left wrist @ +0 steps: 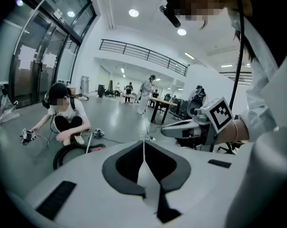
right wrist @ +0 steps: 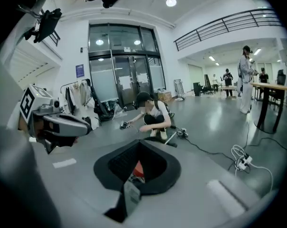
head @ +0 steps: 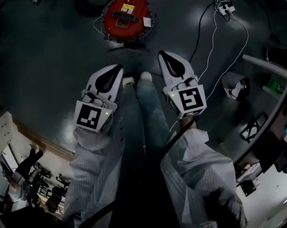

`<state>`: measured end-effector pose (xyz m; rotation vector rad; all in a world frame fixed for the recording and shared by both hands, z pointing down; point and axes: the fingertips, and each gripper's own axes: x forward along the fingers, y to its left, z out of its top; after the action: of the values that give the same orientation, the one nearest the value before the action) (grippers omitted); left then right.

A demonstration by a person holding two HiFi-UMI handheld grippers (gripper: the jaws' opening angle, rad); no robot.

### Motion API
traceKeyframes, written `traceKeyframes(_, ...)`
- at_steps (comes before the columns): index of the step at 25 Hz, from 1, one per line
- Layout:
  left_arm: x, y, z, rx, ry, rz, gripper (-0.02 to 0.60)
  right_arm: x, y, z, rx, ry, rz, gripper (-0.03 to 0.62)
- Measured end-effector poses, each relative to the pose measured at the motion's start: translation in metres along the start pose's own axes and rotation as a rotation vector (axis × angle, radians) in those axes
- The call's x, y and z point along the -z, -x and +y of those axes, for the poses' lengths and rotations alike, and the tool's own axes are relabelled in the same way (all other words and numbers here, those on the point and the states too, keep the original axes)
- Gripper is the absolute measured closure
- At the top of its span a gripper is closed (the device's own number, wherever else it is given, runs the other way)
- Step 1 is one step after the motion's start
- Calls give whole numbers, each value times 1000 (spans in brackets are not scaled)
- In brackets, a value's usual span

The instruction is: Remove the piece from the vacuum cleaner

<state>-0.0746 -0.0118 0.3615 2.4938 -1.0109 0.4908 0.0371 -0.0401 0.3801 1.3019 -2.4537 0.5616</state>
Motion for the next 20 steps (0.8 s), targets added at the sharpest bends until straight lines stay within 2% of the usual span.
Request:
traceKeyframes(4,71,-44,25,16,-42,85,568,73,-45,-21,30,-92,46,592)
traceKeyframes(7,129,-72,48,40,-96,185,566,124,-82,-24,1,-104,85,592)
traceKeyframes(11,203,-100,81,85,-181,305,566,193,-130,-3,-140,71,233,592)
traceKeyframes(14,242,-109,111,93,-281,379,562,243,-160,21,-268,223,384,570)
traceKeyframes(16,251,-119,129,91,-354,400,506,266,-174,29,-311,305,450,562)
traceKeyframes(18,244,-134,148,65,-414,380,487,275,-187,29,-301,382,458,557)
traceKeyframes(20,230,-153,166,31,-460,347,471,281,-198,30,-293,441,457,494)
